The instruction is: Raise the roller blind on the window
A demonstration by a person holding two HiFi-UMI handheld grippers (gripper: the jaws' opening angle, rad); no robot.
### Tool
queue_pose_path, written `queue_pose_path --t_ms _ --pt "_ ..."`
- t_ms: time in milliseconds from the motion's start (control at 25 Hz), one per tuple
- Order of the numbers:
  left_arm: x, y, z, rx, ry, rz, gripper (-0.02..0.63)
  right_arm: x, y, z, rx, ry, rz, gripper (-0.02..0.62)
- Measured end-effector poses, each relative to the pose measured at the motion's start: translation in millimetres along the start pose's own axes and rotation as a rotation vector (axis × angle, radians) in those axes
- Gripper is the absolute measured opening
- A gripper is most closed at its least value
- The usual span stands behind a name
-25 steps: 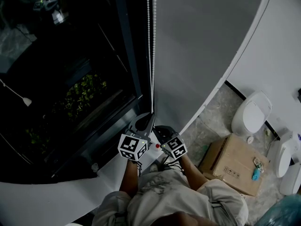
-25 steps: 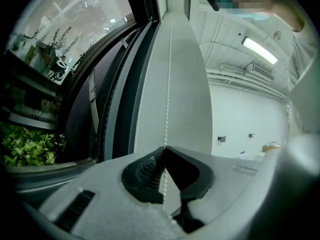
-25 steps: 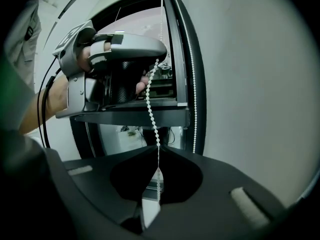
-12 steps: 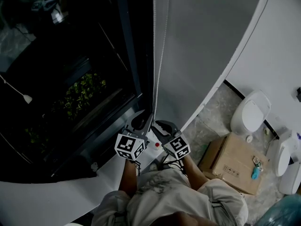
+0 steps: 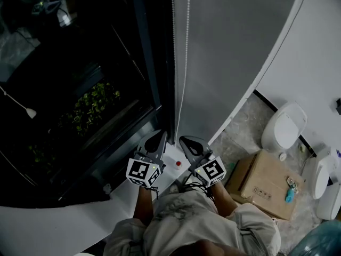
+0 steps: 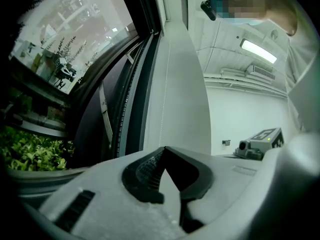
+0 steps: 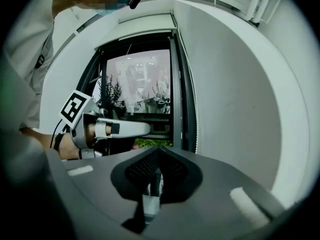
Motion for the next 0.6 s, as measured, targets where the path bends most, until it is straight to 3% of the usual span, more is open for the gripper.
queue_pose_path --t_ms 200,600 --pt "-3.2 -2.6 11.3 -0.001 -0.001 0.008 0.006 12.0 1.2 7.0 0.0 -0.045 0.004 0.009" --pt "-20.0 -9.9 19.2 -0.007 0.03 0.037 0.006 6.8 2.0 12.3 -0.007 -0.026 -0.025 0.006"
Point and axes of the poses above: the fingertips, and each gripper's own axes: z backward along the fingers, y to its left, x out of its top, the point moved 8 cm from there along z, backward along the fingers, and after that the axes turned 8 degrees about x, right-handed, at the moved point
